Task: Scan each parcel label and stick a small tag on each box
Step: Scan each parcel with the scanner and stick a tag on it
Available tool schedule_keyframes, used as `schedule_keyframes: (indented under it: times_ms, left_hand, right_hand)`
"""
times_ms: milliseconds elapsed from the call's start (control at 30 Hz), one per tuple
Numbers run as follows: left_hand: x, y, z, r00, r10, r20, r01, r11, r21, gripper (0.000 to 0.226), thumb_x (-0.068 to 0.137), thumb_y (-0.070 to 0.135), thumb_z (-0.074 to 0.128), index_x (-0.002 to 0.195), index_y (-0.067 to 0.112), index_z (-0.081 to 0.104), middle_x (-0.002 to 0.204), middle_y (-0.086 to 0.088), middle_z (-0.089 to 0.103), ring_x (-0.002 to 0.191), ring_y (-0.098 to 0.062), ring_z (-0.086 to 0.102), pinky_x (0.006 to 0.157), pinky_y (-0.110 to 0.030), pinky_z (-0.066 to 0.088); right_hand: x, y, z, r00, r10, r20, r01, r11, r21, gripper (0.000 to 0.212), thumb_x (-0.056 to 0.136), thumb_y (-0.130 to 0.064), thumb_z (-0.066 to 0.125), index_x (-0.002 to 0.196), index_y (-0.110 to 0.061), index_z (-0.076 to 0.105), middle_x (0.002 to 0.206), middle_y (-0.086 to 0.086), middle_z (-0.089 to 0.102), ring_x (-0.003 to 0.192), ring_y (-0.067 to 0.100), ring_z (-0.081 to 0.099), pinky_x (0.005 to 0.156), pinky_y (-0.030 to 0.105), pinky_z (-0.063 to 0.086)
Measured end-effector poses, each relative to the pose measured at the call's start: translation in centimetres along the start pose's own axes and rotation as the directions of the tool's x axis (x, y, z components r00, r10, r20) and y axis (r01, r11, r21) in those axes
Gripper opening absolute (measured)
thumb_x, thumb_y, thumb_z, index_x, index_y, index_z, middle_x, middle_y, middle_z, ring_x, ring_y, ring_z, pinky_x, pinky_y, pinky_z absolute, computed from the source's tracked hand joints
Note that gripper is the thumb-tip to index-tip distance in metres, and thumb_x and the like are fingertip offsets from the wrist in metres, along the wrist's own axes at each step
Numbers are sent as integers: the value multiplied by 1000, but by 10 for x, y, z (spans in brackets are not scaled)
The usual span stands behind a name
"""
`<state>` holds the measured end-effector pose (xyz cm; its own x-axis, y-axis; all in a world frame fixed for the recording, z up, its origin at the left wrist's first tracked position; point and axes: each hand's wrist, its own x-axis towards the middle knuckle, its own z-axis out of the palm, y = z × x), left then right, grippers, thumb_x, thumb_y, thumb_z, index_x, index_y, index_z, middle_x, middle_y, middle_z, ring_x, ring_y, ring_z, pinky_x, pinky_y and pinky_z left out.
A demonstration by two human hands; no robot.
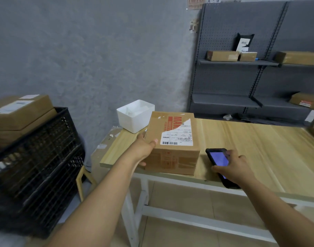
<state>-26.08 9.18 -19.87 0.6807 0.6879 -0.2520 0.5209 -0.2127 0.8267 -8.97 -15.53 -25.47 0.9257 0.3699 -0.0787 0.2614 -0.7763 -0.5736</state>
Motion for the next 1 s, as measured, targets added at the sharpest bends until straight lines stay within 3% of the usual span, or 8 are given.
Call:
schedule_keyframes:
  times_ms: [133,300,367,567,700,867,933,1000]
  left_hand:
    - [1,2,-1,1000,-14,3,14,1000,16,65,94,48,51,147,33,17,140,6,46,98,-17,51,64,-34,60]
    - [0,2,-6,999,-37,38,35,998,61,67,94,50,50,147,27,16,142,4,44,100,-17,52,66,-33,60]
    - [0,5,-8,996,-52,69,46,995,85,68,94,50,49,147,24,16,132,4,48,101,-18,54,68,-33,61]
    - [10,22,-26,977,-101,186,79,989,122,59,90,48,58,136,20,33,111,7,57,100,-20,64,75,-36,60]
    - [36,30,-41,970,-135,204,94,976,197,56,78,58,67,122,30,46,102,8,66,89,-15,69,83,-38,58]
    - [90,43,-38,997,-1,81,-8,994,106,70,81,62,60,138,28,37,108,19,62,100,-8,62,92,-34,50]
    - [110,52,-31,998,42,54,-47,995,93,68,85,59,58,141,27,36,118,16,60,100,-4,61,88,-28,50]
    - [127,61,-23,996,79,41,-83,992,95,62,87,57,56,140,30,38,124,13,56,93,3,58,71,-18,46]
  right_hand:
    - [9,1,15,999,3,-54,-6,998,-66,80,70,-38,78,136,-21,36,122,12,39,87,25,46,63,33,43]
    - [23,-4,23,997,10,-72,-18,994,-112,84,70,-41,77,140,-18,36,129,17,40,114,33,45,87,39,44]
    - [29,-5,23,998,15,-57,-22,991,-136,84,70,-45,76,139,-17,36,129,18,43,119,33,41,95,40,42]
    - [53,-19,15,998,8,-67,-13,996,-84,76,75,-55,64,139,-21,38,134,14,40,127,32,34,102,39,34]
    - [92,-44,7,994,-84,-67,85,996,5,62,83,-43,61,137,-21,41,141,11,37,130,29,34,102,39,36]
    - [153,-72,14,975,-222,-11,223,971,86,44,88,-26,63,130,-19,51,137,10,45,126,30,39,101,37,38]
    - [176,-81,19,963,-267,29,262,958,115,40,90,-23,63,128,-17,53,134,10,49,125,30,42,102,39,38]
    - [197,-88,24,956,-288,59,278,952,130,38,90,-21,62,127,-15,55,132,10,52,122,31,47,101,41,41]
